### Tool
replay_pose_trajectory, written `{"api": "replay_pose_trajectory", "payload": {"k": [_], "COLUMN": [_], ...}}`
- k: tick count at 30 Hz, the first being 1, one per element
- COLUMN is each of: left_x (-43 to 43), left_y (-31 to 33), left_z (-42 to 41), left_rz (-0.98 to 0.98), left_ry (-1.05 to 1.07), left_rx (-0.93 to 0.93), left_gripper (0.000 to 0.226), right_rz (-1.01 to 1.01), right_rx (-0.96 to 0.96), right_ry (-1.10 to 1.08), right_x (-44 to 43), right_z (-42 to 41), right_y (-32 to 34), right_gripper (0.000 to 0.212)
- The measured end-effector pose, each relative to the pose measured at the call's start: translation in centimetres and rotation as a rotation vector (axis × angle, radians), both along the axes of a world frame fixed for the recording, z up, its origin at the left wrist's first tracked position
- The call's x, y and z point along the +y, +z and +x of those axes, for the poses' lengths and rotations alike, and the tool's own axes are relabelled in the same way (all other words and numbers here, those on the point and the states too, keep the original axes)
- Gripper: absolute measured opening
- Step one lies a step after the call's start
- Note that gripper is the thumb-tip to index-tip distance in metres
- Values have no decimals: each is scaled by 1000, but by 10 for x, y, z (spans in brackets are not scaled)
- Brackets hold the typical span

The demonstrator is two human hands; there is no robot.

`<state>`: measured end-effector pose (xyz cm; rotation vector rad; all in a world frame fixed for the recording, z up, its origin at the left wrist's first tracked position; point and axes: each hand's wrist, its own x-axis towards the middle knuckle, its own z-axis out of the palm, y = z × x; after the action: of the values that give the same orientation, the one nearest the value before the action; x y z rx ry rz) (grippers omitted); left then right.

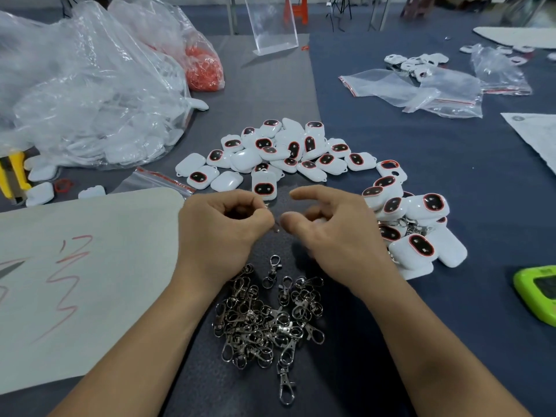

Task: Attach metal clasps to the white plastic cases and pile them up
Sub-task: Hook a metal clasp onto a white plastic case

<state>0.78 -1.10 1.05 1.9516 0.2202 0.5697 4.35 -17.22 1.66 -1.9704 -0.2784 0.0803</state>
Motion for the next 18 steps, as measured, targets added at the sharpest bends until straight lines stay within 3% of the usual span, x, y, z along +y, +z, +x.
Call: {"api": "replay_pose_trajectory", "payload": {"k": [4, 8, 14, 18], "left_x": [4, -2, -14, -11], "left_y": [2, -2, -6, -7], "left_z": [-6, -7, -7, -3], "left_rz": [516, 794, 710, 602], "left_ry": [332, 165, -138, -184], "left_rx": [52, 5, 62, 116], "left_gripper": [13, 10, 11, 13], "right_rz": [32, 49, 184, 85], "right_rx": [192, 158, 84, 71], "right_ry": [124, 146, -9, 27], "right_x": [-4, -12, -9, -10], "right_z": [1, 6, 8, 9], "right_y": [1, 2, 0, -1], "right_gripper": [50, 58, 50, 37]}}
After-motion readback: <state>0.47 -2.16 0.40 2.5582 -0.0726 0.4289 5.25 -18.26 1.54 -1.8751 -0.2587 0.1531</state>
